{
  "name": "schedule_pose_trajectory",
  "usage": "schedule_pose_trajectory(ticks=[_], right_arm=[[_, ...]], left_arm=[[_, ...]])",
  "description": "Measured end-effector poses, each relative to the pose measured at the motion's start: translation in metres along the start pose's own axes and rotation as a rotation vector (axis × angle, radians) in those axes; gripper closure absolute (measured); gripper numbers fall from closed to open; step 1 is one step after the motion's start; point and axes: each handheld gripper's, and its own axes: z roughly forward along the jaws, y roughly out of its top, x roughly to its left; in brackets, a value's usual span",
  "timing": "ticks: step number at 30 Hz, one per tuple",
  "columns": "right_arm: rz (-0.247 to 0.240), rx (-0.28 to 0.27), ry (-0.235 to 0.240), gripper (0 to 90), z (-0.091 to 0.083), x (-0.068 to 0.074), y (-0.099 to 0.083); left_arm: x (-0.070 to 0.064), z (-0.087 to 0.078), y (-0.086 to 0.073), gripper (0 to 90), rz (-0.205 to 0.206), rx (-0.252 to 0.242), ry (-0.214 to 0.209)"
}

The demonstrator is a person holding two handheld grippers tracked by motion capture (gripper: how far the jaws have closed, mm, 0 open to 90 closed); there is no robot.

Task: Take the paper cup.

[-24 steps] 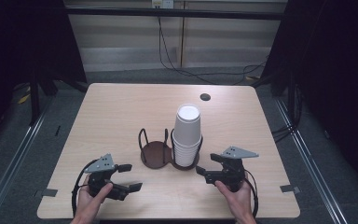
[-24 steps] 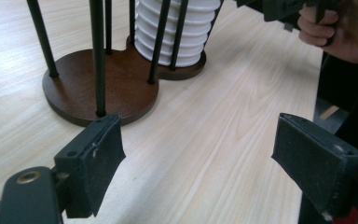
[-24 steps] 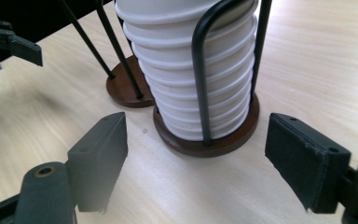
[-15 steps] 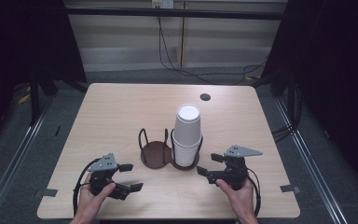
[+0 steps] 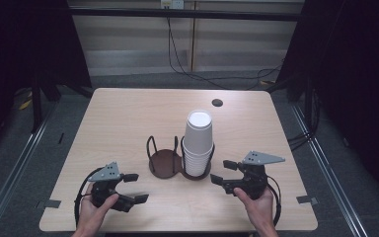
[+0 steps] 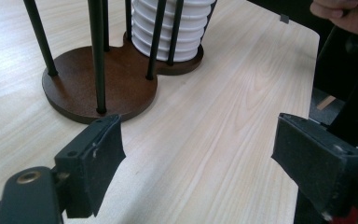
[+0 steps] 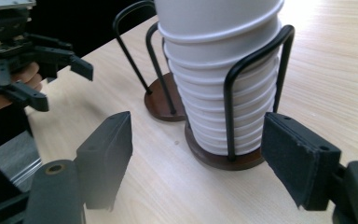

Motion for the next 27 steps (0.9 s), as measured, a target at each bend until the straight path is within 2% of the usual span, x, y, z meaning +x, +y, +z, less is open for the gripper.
schedule_pose_trajectory(ticks=[6, 8, 10, 12, 13, 15, 17, 20, 23, 27], right_arm=[[-0.004, 0.031, 0.043, 25.6, 0.0, -0.001, 0.008], [-0.008, 0.033, 0.038, 25.6, -0.001, 0.0, 0.01], [-0.029, 0.051, 0.034, 22.1, -0.003, 0.0, 0.022], [-0.026, 0.047, 0.037, 22.7, -0.004, 0.0, 0.025], [-0.033, 0.052, 0.057, 23.1, -0.004, 0.0, 0.029], [-0.053, 0.05, 0.067, 23.0, -0.005, 0.002, 0.039], [-0.053, 0.051, 0.083, 21.9, -0.004, 0.002, 0.045], [-0.057, 0.053, 0.069, 19.9, -0.004, 0.002, 0.049], [-0.046, 0.044, 0.079, 20.1, -0.009, -0.002, 0.057], [-0.067, 0.064, 0.069, 20.0, -0.014, -0.002, 0.067]], left_arm=[[0.0, -0.001, 0.0, 15.9, -0.003, 0.005, 0.003], [0.001, -0.001, 0.0, 15.9, -0.002, 0.003, 0.006], [0.001, -0.002, -0.001, 16.0, 0.004, 0.004, 0.01], [0.0, -0.001, -0.001, 16.0, -0.003, 0.007, 0.008], [0.0, -0.001, -0.001, 16.0, -0.003, 0.011, 0.005], [0.0, 0.0, -0.002, 16.0, -0.004, 0.016, 0.002], [0.0, 0.0, -0.002, 16.0, -0.006, 0.015, 0.001], [0.0, -0.001, -0.002, 16.0, -0.003, 0.014, 0.006], [0.0, -0.002, -0.002, 16.0, -0.005, 0.02, 0.001], [0.001, -0.001, -0.002, 16.1, -0.013, 0.019, 0.003]])
